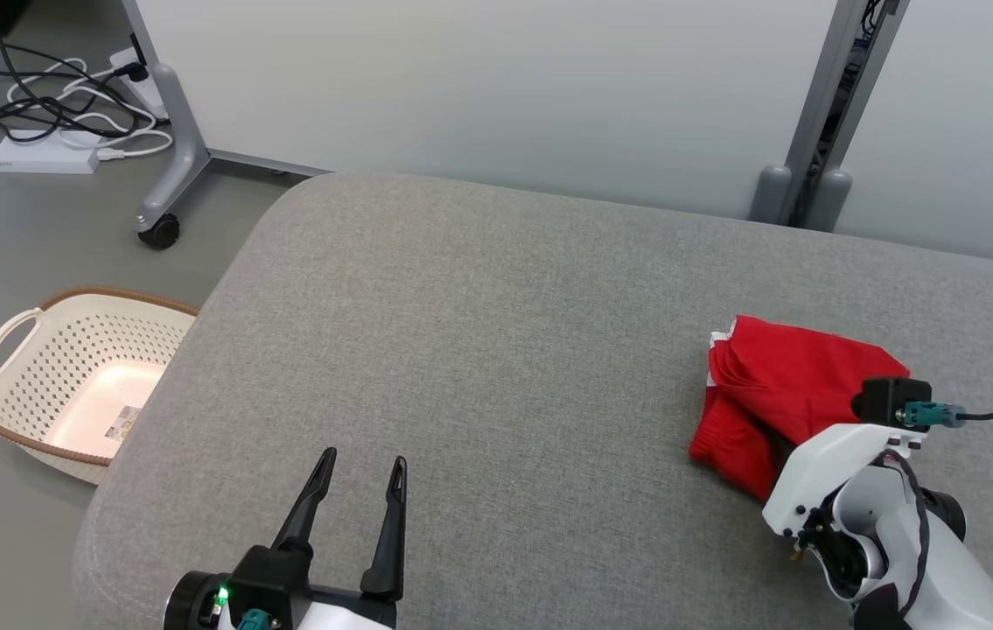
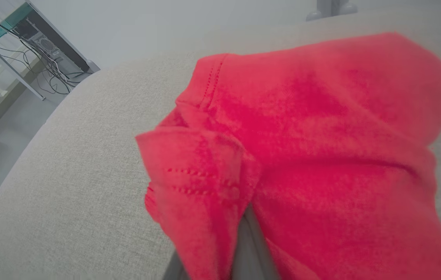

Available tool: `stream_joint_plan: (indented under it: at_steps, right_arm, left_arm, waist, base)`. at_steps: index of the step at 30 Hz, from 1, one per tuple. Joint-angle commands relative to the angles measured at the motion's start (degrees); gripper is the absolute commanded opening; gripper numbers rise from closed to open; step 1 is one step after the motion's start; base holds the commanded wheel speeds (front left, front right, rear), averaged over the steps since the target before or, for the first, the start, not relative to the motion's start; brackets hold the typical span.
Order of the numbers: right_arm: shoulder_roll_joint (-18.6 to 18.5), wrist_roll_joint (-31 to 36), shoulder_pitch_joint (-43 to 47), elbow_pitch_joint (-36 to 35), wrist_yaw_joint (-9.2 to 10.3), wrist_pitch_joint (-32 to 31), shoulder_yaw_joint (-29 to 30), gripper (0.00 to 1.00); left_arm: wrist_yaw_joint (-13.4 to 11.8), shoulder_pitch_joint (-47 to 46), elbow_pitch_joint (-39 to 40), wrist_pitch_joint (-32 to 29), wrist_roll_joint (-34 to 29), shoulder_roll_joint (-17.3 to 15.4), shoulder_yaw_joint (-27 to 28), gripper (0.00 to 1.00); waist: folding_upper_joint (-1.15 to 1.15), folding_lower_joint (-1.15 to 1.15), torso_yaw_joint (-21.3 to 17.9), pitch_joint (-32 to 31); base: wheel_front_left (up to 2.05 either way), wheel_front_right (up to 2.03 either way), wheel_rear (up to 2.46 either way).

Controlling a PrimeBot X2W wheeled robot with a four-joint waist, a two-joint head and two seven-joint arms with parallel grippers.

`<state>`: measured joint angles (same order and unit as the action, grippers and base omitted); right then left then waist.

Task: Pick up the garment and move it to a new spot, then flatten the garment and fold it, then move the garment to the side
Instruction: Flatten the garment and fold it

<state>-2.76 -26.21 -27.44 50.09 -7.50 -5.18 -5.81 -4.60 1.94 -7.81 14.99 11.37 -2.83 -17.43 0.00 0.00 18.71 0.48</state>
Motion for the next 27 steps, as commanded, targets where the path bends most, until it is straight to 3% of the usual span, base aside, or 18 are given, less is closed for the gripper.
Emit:
stream_joint_plan:
  at_steps: [1,12,14,22,27]
  right_arm:
    - [-0.31,0.85,0.73,-0.62,0.02,-0.31,-0.30,0.00]
    - [-0.30,-1.65,0.55,1.27,0.01,-0.54,-0.69,0.01]
    - [-0.29,-2.61,0.18,1.91,0.01,0.21,-0.75,1.00]
    - [-0.34,-5.90,-0.79,1.53,0.02,1.87,-4.58,1.00]
    - [-0.33,-12.35,-1.26,-1.26,0.02,1.24,-6.81,1.00]
  left_arm:
    - [-0.04,-0.29,0.25,0.18,0.10,-0.21,0.05,1.00]
    - [-0.07,-1.54,-0.16,0.18,0.90,-0.21,-1.08,1.00]
    - [-0.23,-1.47,-0.26,0.18,1.11,-0.21,-1.26,1.00]
    - [-0.37,-1.18,-0.67,0.18,0.84,-0.21,-0.78,1.00]
    - [-0.15,-0.44,-0.63,0.18,0.12,-0.21,-0.27,1.00]
  waist:
    - [0.00,0.00,0.15,0.24]
    - [0.00,0.00,1.71,1.68]
    - [0.00,0.00,2.06,1.81]
    - [0.00,0.00,2.22,1.38]
    - [0.00,0.00,0.92,0.50]
  base:
    - [0.00,0.00,0.00]
    - [0.00,0.00,0.00]
    - [0.00,0.00,0.00]
    - [0.00,0.00,0.00]
    - [0.00,0.00,0.00]
